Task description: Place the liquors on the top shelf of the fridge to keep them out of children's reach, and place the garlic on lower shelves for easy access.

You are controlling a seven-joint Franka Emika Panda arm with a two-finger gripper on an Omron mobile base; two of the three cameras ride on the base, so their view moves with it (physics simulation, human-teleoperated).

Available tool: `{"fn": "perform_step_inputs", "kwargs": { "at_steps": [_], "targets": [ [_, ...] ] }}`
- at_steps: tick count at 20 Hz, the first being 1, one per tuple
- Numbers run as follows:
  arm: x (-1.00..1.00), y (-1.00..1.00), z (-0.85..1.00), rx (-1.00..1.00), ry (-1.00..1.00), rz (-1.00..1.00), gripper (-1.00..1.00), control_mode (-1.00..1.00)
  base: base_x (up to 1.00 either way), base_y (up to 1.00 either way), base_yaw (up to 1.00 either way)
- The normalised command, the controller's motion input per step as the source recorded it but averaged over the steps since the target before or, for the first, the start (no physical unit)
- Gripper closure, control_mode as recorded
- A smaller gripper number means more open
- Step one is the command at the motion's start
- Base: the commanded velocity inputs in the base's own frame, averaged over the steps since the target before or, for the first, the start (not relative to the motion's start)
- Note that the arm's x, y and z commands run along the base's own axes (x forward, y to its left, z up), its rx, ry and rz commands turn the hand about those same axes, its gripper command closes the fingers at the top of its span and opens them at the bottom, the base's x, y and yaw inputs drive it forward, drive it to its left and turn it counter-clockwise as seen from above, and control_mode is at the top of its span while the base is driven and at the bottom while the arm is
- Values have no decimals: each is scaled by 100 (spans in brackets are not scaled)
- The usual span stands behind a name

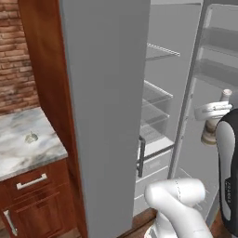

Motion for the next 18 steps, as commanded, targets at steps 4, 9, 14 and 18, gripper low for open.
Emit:
{"fn": "perform_step_inputs", "kwargs": {
  "at_steps": [4,9,14,18],
  "targets": [
    [0,0,0,0,0,0,100,100,36,-74,26],
    [0,0,0,0,0,0,100,100,35,-28,30],
    [0,0,0,0,0,0,100,100,33,-4,31],
    [0,0,0,0,0,0,100,100,42,-32,26]
  ]
}}
